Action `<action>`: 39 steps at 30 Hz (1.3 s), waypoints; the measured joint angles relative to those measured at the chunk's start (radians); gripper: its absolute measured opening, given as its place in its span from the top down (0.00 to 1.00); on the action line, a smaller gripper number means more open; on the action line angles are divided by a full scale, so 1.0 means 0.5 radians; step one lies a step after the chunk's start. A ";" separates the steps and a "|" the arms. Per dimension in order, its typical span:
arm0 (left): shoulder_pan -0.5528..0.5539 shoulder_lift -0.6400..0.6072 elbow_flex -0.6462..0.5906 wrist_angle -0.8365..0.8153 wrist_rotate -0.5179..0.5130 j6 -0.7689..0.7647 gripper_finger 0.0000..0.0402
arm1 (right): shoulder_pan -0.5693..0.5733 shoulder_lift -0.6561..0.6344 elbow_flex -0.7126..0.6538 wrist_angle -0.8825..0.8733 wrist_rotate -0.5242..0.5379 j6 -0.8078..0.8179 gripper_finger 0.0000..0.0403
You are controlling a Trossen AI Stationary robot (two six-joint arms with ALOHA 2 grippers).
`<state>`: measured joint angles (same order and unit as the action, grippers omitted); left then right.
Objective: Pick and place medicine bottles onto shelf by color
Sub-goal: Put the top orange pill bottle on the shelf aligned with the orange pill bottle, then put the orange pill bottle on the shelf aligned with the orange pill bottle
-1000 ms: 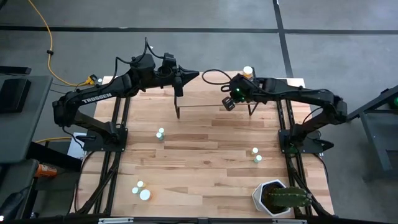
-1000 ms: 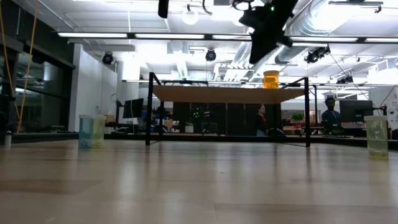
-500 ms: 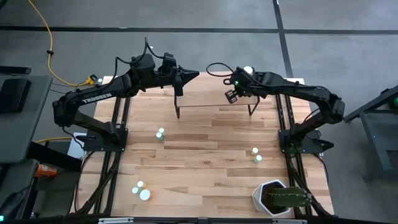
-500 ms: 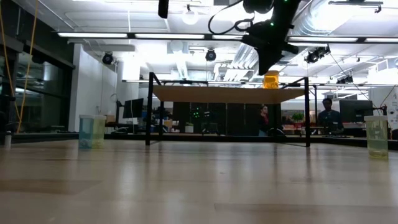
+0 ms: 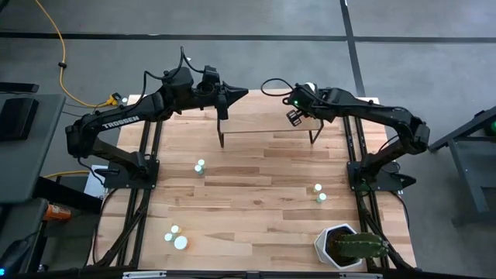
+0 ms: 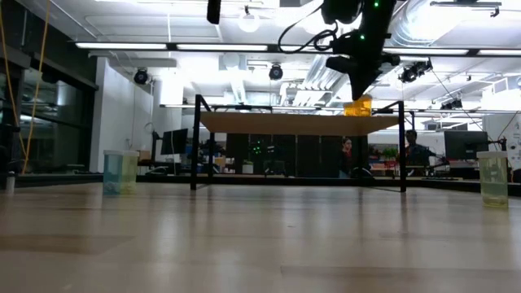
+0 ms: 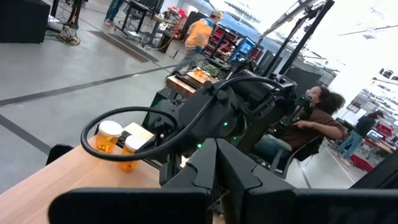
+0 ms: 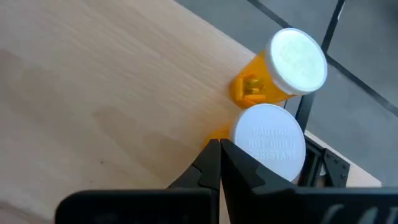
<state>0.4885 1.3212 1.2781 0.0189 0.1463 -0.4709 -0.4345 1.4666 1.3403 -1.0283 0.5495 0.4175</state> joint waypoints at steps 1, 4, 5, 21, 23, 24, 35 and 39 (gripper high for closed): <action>0.000 0.000 0.000 0.000 0.000 0.001 1.00 | -0.011 0.000 0.000 0.000 -0.001 0.000 1.00; 0.000 0.000 0.000 0.000 0.000 0.000 1.00 | -0.042 0.000 0.000 0.007 0.001 0.000 1.00; -0.001 0.000 0.000 0.000 0.000 0.004 1.00 | -0.050 0.000 0.000 0.016 0.001 0.000 1.00; 0.076 -0.119 -0.001 -0.071 0.130 0.297 1.00 | 0.050 -0.103 0.000 0.278 -0.203 -0.165 1.00; 0.096 -0.221 0.001 -0.174 0.152 0.362 1.00 | 0.155 -0.172 0.000 0.312 -0.300 -0.295 1.00; 0.101 -0.276 0.001 -0.259 0.145 0.403 1.00 | 0.208 -0.209 -0.007 0.347 -0.348 -0.347 1.00; -0.369 -1.069 -0.726 -0.118 -0.258 0.518 1.00 | 0.799 -0.724 -0.871 2.022 -0.819 -0.186 1.00; -0.609 -1.331 -1.099 0.211 -0.343 0.433 1.00 | 0.934 -0.729 -1.069 2.557 -0.805 -0.170 1.00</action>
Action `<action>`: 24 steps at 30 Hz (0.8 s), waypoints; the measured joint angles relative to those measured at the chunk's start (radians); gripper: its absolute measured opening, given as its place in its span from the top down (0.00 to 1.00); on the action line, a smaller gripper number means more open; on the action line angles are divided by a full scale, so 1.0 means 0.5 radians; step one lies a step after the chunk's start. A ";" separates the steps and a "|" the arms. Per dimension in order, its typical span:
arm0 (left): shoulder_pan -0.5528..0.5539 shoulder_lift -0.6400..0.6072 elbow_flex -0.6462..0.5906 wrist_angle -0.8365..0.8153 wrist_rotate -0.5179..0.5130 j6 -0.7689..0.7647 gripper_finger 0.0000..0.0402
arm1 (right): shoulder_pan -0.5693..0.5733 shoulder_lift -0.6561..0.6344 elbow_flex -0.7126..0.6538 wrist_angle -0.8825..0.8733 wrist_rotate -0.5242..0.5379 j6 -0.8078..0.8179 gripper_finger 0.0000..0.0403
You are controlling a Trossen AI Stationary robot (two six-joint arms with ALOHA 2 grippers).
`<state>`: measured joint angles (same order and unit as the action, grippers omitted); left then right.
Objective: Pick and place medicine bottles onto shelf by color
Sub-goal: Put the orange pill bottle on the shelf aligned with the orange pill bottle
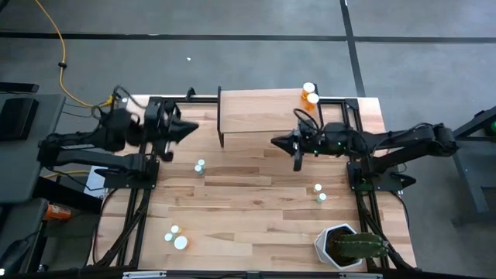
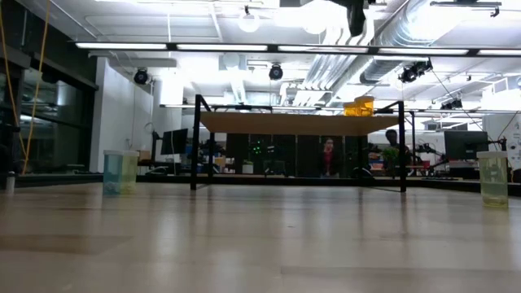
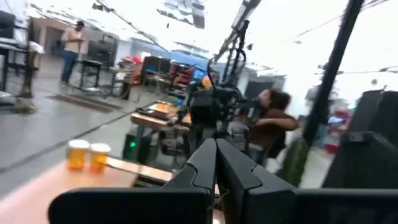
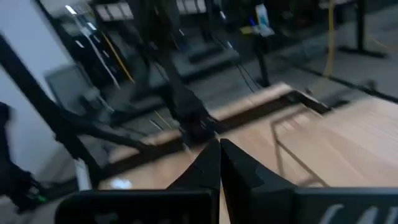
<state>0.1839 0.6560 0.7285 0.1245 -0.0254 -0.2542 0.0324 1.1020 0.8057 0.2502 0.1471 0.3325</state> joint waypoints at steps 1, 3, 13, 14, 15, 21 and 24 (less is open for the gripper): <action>-0.055 -0.047 -0.067 0.026 -0.032 -0.009 1.00 | 0.023 0.009 -0.014 0.058 0.005 0.000 1.00; -0.145 -0.128 -0.172 0.026 -0.085 -0.028 1.00 | 0.061 0.024 -0.020 0.095 0.037 -0.001 1.00; -0.250 -0.217 -0.263 0.019 -0.219 0.043 1.00 | 0.106 0.017 -0.004 0.140 0.176 -0.197 1.00; -0.250 -0.217 -0.263 0.017 -0.221 0.053 1.00 | 0.106 0.017 -0.004 0.129 0.172 -0.211 1.00; -0.250 -0.217 -0.263 0.015 -0.219 0.059 1.00 | 0.106 0.017 -0.004 0.118 0.170 -0.234 1.00; -0.250 -0.200 -0.263 0.032 -0.252 -0.043 0.97 | 0.106 0.017 -0.004 0.107 0.167 -0.333 1.00; -0.263 -0.135 -0.251 0.072 -0.230 -0.118 0.89 | 0.106 0.017 -0.004 0.107 0.162 -0.338 1.00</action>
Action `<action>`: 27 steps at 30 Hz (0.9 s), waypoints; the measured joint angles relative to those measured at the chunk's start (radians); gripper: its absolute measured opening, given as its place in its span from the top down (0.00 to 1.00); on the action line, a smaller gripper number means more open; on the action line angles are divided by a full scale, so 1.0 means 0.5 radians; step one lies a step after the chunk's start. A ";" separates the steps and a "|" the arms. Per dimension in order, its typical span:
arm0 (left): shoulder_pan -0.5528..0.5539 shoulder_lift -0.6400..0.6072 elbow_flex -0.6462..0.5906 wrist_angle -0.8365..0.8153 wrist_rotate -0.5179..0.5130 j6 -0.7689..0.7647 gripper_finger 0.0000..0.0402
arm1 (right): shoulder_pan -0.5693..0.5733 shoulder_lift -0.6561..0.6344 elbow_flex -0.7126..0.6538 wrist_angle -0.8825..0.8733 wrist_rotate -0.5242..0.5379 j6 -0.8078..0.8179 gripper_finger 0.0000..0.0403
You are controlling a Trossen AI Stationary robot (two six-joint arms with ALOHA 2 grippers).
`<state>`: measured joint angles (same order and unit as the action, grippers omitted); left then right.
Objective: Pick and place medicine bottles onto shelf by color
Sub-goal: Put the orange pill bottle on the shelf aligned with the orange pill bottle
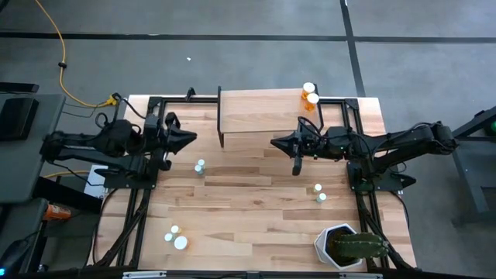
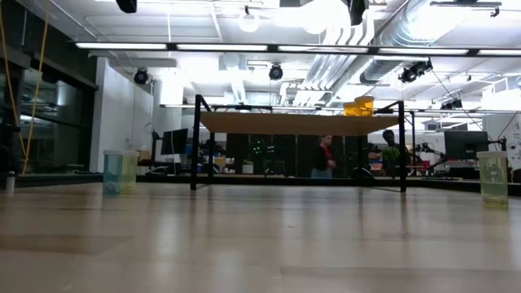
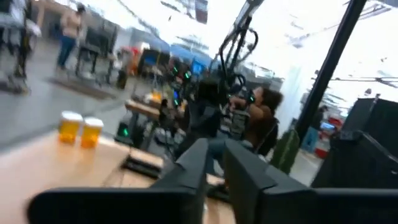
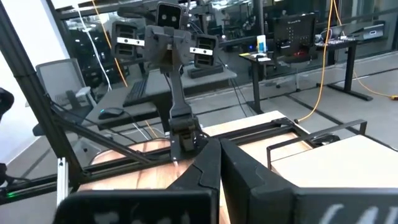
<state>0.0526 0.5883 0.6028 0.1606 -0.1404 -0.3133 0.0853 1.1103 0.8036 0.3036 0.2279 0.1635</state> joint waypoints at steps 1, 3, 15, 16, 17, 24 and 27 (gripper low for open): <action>-0.010 0.034 0.026 -0.029 0.005 -0.033 0.85 | 0.000 0.000 0.000 0.000 0.000 0.000 1.00; -0.049 0.129 0.112 -0.092 0.049 -0.091 0.76 | 0.000 0.000 0.000 -0.001 -0.004 0.000 1.00; -0.552 0.861 1.043 -1.620 0.495 -0.086 0.35 | 0.000 -0.016 0.002 -0.044 -0.090 -0.001 1.00; -0.620 0.915 1.082 -1.750 0.504 -0.087 0.34 | 0.000 -0.016 0.002 -0.047 -0.090 -0.001 1.00; -0.696 0.964 1.103 -1.845 0.504 -0.107 0.33 | 0.000 -0.016 0.002 -0.054 -0.090 -0.001 1.00; -1.230 1.287 1.062 -1.990 0.386 -0.324 0.33 | 0.000 -0.016 0.002 -0.092 -0.089 0.000 1.00; -1.389 1.440 1.061 -1.990 0.268 -0.400 0.32 | 0.000 -0.016 0.002 -0.115 -0.089 0.010 1.00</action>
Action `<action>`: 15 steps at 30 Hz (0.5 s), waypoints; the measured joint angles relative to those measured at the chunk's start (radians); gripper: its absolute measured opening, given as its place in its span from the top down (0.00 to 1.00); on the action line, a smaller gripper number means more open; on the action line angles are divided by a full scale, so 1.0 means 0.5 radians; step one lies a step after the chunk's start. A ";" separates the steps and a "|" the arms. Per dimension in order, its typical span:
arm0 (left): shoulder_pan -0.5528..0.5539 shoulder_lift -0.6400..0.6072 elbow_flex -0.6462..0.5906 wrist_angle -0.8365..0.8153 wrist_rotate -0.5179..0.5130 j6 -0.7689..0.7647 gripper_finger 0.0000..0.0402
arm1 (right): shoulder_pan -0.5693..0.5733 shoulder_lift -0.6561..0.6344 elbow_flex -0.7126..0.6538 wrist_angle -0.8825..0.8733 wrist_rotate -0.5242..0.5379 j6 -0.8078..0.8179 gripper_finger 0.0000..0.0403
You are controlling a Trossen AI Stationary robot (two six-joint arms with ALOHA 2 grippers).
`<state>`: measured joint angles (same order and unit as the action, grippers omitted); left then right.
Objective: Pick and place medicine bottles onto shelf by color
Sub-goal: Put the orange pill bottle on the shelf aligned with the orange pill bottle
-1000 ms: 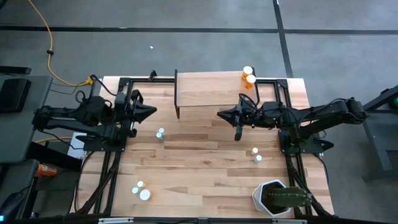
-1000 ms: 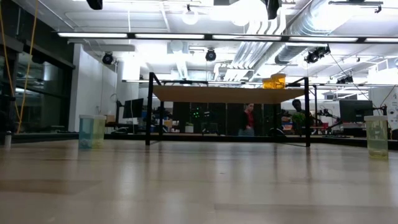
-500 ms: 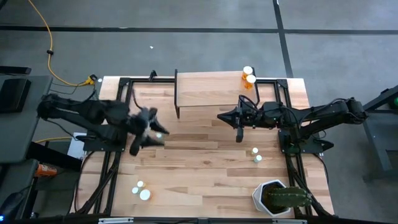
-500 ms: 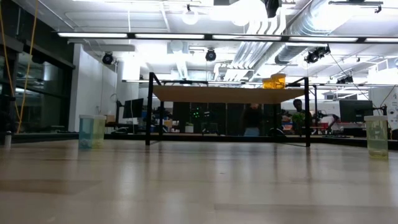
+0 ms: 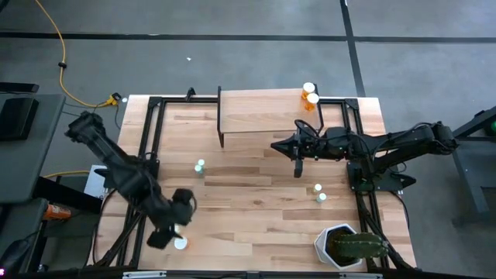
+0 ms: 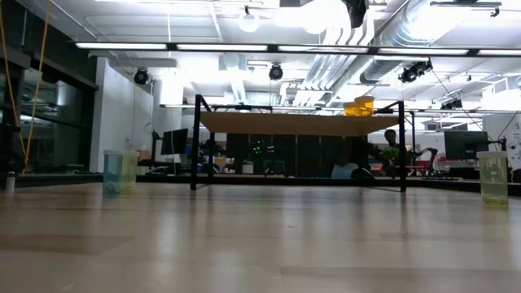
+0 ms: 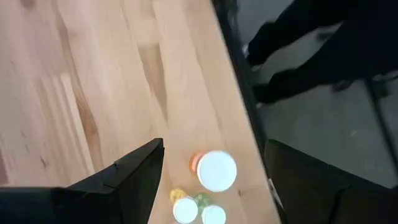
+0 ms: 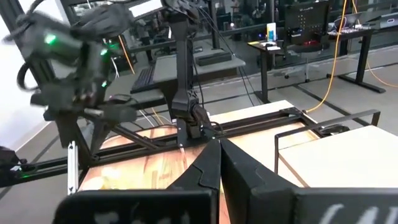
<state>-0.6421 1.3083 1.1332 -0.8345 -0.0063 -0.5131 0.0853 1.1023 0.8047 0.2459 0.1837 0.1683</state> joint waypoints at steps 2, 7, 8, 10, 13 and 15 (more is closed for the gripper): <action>-0.085 0.105 -0.001 0.000 -0.048 -0.065 0.32 | 0.000 0.000 0.000 -0.011 0.000 0.013 1.00; -0.230 0.356 -0.001 0.001 -0.062 -0.214 0.32 | 0.000 0.000 0.000 -0.061 0.008 0.013 1.00; -0.248 0.397 -0.001 0.001 -0.063 -0.221 0.32 | 0.000 0.000 0.000 -0.067 0.009 0.013 1.00; -0.277 0.465 -0.002 0.001 -0.073 -0.216 0.32 | 0.000 0.000 0.000 -0.083 0.011 0.013 1.00; -0.295 0.524 -0.002 0.001 -0.086 -0.216 0.32 | 0.000 0.000 0.000 -0.101 0.011 0.013 1.00; -0.303 0.551 -0.002 0.005 -0.090 -0.216 0.32 | 0.000 0.000 0.000 -0.123 0.011 0.013 1.00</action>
<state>-0.7937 1.5838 1.1320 -0.8321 -0.0514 -0.6212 0.0853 1.1023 0.8047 0.1842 0.1894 0.1748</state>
